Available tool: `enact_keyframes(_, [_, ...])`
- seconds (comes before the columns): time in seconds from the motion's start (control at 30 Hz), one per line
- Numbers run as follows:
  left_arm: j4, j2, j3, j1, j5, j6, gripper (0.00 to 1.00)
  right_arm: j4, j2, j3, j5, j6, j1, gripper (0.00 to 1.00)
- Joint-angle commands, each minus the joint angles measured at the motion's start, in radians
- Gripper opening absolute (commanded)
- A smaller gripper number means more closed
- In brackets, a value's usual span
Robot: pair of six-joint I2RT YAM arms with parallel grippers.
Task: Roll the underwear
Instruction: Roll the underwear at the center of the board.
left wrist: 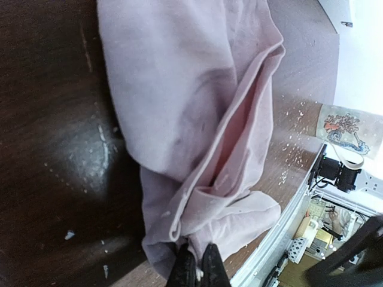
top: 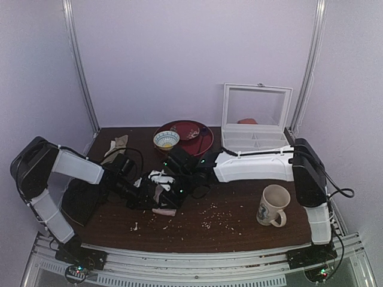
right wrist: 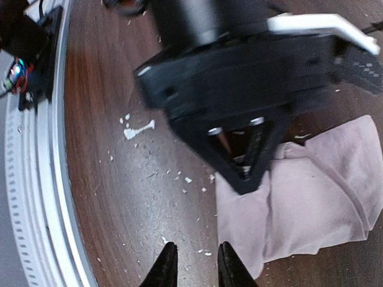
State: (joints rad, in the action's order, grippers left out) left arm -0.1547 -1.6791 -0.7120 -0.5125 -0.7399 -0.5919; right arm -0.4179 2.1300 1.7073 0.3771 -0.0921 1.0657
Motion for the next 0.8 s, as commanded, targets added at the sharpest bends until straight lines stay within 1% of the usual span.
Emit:
enact_keyframes(0.0, [-0.003, 0.006, 0.013, -0.007, 0.013, -0.009, 0.0, -0.036, 0.016, -0.041, -0.301, -0.172, 0.085, 0.21])
enact_keyframes(0.17, [-0.002, 0.003, 0.011, -0.007, 0.007, -0.009, 0.0, 0.023, 0.022, -0.078, -0.434, -0.222, 0.127, 0.23])
enact_keyframes(0.37, [0.001, -0.004, 0.008, -0.006, 0.001, -0.007, 0.0, 0.028, 0.068, -0.062, -0.545, -0.269, 0.149, 0.23])
enact_keyframes(0.77, [0.005, -0.006, 0.011, -0.007, -0.003, -0.009, 0.0, 0.065, 0.103, -0.061, -0.57, -0.307, 0.162, 0.24])
